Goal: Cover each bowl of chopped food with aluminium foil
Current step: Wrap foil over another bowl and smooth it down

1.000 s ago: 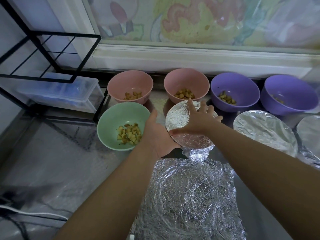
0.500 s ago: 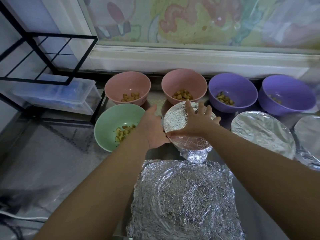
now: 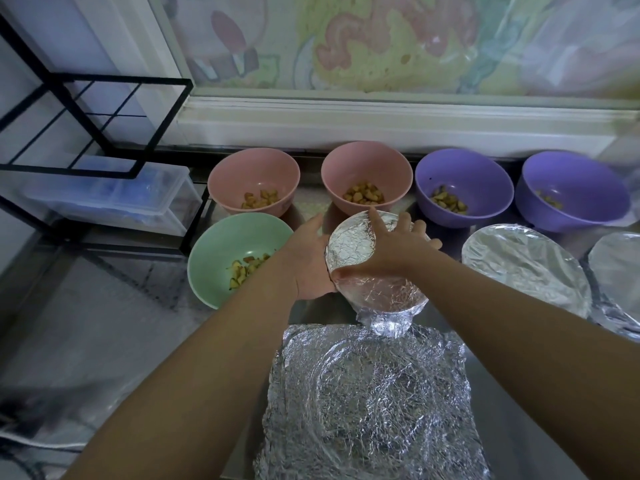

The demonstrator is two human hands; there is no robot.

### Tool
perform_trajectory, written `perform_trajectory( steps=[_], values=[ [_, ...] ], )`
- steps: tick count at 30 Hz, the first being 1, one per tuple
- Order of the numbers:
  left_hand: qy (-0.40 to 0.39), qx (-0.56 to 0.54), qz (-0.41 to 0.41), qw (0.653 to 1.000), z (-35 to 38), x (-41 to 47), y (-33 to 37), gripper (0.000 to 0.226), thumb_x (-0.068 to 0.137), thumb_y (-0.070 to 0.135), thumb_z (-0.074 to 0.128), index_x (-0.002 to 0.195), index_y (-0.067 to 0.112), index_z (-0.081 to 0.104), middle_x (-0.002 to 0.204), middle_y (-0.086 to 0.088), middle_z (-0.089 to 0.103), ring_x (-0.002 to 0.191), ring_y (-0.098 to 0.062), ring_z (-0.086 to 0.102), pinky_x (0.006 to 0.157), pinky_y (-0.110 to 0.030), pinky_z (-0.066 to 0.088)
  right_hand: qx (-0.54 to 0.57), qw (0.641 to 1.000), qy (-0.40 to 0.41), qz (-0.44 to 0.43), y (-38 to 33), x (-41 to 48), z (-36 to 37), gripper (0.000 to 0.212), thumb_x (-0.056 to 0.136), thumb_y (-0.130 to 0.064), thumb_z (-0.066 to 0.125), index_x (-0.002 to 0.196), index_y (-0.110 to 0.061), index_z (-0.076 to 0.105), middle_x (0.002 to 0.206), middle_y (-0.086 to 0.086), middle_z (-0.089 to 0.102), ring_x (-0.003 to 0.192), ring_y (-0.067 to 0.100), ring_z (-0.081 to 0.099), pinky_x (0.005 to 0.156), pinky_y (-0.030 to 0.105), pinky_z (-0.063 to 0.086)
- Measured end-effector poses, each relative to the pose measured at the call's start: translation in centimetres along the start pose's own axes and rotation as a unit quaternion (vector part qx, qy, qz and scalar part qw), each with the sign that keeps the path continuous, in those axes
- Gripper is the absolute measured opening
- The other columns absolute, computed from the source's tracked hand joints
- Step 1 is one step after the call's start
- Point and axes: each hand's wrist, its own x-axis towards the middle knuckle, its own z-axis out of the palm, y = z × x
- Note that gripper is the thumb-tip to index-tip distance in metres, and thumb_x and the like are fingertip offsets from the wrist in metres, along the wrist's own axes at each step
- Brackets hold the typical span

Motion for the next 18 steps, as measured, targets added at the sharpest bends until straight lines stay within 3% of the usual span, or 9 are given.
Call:
perform_trajectory(
  steps=[3, 7, 10, 13, 15, 18],
  values=[
    [-0.007, 0.038, -0.002, 0.999, -0.1, 0.4, -0.1, 0.061, 0.105, 0.05, 0.02, 0.087, 0.009, 0.062, 0.072, -0.01, 0.074, 0.086, -0.028, 0.061, 0.076, -0.039, 0.044, 0.022, 1.0, -0.018, 0.006, 0.3, -0.2, -0.9, 0.148, 0.034, -0.107, 0.048, 0.158, -0.046, -0.008, 0.167, 0.015, -0.007, 0.151, 0.045, 0.001, 0.114, 0.069, 0.022],
    [0.011, 0.046, 0.001, 0.999, 0.1, 0.9, -0.1, 0.056, 0.105, 0.049, 0.023, 0.089, 0.01, 0.059, 0.071, -0.009, 0.074, 0.088, -0.028, 0.061, 0.076, -0.04, 0.046, 0.043, 0.999, -0.014, 0.0, 0.3, -0.2, -1.2, 0.143, 0.038, -0.102, 0.053, 0.158, -0.042, 0.003, 0.161, 0.016, 0.004, 0.146, 0.045, 0.011, 0.115, 0.062, 0.029],
    [0.032, 0.013, 0.002, 0.999, -0.3, 1.9, -0.4, 0.053, 0.105, 0.05, 0.029, 0.099, 0.007, 0.06, 0.096, -0.015, 0.074, 0.099, -0.031, 0.062, 0.085, -0.043, 0.047, 0.033, 0.999, -0.01, 0.001, 0.0, -0.1, -1.3, 0.135, 0.049, -0.098, 0.061, 0.158, -0.04, 0.007, 0.157, 0.017, 0.01, 0.142, 0.045, 0.019, 0.112, 0.058, 0.034],
    [0.049, 0.001, 0.0, 0.999, -1.1, 3.7, -0.7, 0.06, 0.1, 0.056, 0.038, 0.127, 0.004, 0.053, 0.139, -0.019, 0.056, 0.125, -0.034, 0.055, 0.111, -0.047, 0.037, 0.025, 1.0, -0.01, 0.004, -0.2, -0.2, -1.5, 0.13, 0.056, -0.094, 0.063, 0.159, -0.037, 0.008, 0.157, 0.019, 0.013, 0.141, 0.046, 0.022, 0.111, 0.055, 0.033],
    [0.06, 0.006, 0.004, 0.998, -1.5, 4.9, -0.8, 0.061, 0.096, 0.057, 0.044, 0.131, 0.008, 0.052, 0.14, -0.018, 0.056, 0.128, -0.035, 0.055, 0.114, -0.05, 0.036, 0.011, 1.0, -0.011, 0.002, -0.4, -0.5, -1.8, 0.128, 0.061, -0.092, 0.062, 0.16, -0.034, 0.007, 0.159, 0.022, 0.012, 0.144, 0.046, 0.02, 0.113, 0.052, 0.03],
    [0.082, 0.033, 0.005, 0.996, -3.4, 8.8, -1.2, 0.102, 0.062, 0.071, 0.069, 0.147, 0.02, 0.042, 0.154, -0.008, 0.044, 0.138, -0.03, 0.046, 0.115, -0.051, 0.032, -0.014, 1.0, -0.022, -0.005, -0.7, -1.0, -2.4, 0.126, 0.068, -0.09, 0.057, 0.162, -0.029, 0.0, 0.165, 0.022, 0.004, 0.15, 0.044, 0.012, 0.117, 0.048, 0.024]
  ],
)
